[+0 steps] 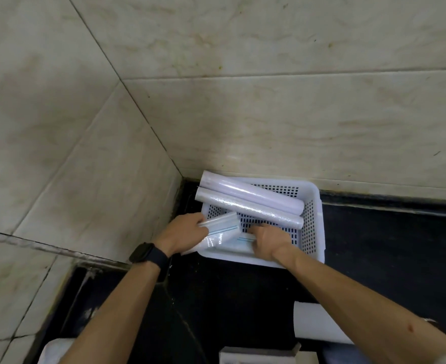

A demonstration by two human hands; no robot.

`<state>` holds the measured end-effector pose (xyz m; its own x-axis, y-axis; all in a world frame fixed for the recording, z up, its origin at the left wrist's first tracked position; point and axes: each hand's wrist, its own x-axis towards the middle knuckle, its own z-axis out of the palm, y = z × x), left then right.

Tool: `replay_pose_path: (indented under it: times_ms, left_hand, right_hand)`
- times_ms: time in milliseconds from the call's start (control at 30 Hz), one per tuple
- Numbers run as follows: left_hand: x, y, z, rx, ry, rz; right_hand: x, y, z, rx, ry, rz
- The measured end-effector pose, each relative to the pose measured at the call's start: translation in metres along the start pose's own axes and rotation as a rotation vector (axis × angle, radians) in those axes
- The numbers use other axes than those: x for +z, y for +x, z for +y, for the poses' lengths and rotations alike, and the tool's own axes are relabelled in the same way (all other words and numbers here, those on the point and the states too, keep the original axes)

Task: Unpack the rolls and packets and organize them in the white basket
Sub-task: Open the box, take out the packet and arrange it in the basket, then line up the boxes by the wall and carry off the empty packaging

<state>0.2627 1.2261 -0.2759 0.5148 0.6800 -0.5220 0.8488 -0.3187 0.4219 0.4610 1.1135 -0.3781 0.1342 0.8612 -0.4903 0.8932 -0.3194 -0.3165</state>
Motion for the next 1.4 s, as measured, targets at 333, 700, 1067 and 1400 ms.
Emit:
replay_pose_path:
  times_ms: [333, 700, 1067, 1400]
  left_hand:
    - [0.046, 0.044, 0.043, 0.047, 0.200, -0.132]
    - [0.096, 0.063, 0.040, 0.055, 0.519, -0.140]
    - [0.106, 0.066, 0.051, -0.004, 0.443, -0.220]
    - [0.094, 0.023, 0.050, -0.007, 0.175, 0.017]
  right_hand:
    - [0.016, -0.091, 0.091, 0.226, 0.173, 0.679]
    - [0.051, -0.092, 0.084, 0.219, 0.829, 0.602]
    - [0.054, -0.089, 0.087, 0.257, 0.821, 0.550]
    - [0.050, -0.092, 0.089, 0.276, 0.817, 0.470]
